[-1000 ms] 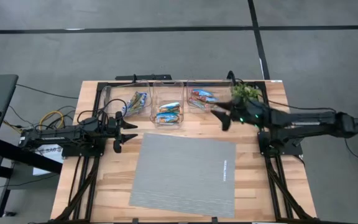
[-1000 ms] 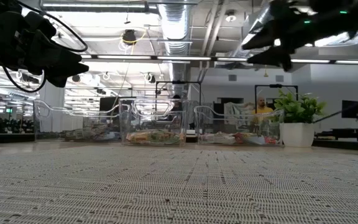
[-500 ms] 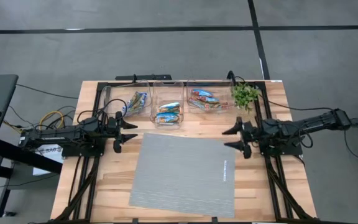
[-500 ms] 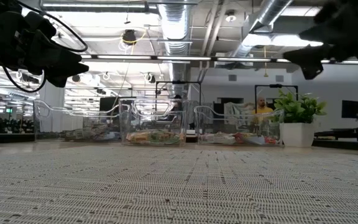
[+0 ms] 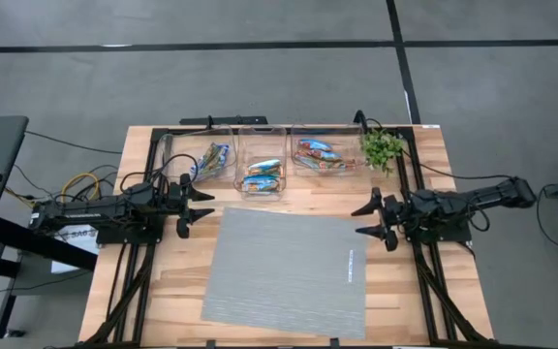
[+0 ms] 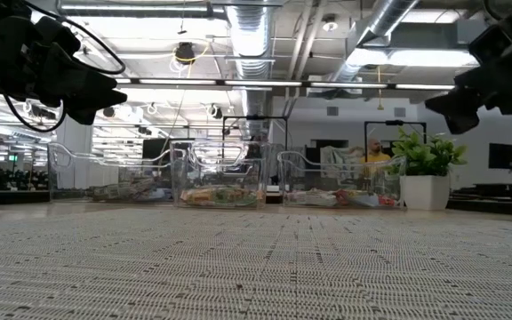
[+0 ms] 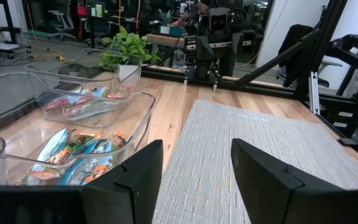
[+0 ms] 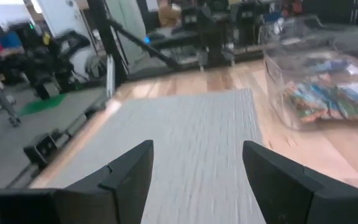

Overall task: Pick and place Granola Bars by type
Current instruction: Return to Home Position

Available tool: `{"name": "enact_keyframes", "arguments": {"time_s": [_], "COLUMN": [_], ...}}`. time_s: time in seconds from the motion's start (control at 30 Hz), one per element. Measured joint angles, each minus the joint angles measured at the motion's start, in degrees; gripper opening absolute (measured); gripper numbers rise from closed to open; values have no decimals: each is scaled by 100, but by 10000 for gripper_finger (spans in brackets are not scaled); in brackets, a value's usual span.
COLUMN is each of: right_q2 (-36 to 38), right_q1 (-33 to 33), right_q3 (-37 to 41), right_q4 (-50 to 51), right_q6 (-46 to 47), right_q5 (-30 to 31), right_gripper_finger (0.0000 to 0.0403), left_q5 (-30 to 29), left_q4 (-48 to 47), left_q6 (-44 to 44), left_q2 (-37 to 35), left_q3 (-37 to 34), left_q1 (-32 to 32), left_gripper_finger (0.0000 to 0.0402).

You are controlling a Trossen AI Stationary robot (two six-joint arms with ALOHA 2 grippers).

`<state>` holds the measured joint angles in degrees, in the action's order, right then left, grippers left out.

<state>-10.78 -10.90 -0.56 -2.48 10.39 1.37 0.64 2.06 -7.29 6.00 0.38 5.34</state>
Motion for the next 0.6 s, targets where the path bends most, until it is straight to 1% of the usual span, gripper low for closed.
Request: {"name": "enact_keyframes", "arguments": {"time_s": [0.03,0.1,0.2,0.37,0.6], "right_q2": [98,196,257,203,203], "right_q1": [4,14,102,332,435], "right_q3": [-2,-3,-2,-2,-2], "right_q4": [217,208,217,223,227], "right_q6": [-22,-155,-188,-185,-185], "right_q5": [-12,-150,-149,-146,-146], "right_gripper_finger": [240,240,240,240,240], "left_q5": [-2,-2,-2,0,-2], "left_q4": [-2,-2,-2,-1,0], "left_q6": [2,2,2,2,2], "left_q2": [0,0,0,0,0], "left_q3": [-2,0,-1,-2,-2], "left_q1": [-2,-1,-1,-2,-2], "left_gripper_finger": [183,183,183,183,183]}}
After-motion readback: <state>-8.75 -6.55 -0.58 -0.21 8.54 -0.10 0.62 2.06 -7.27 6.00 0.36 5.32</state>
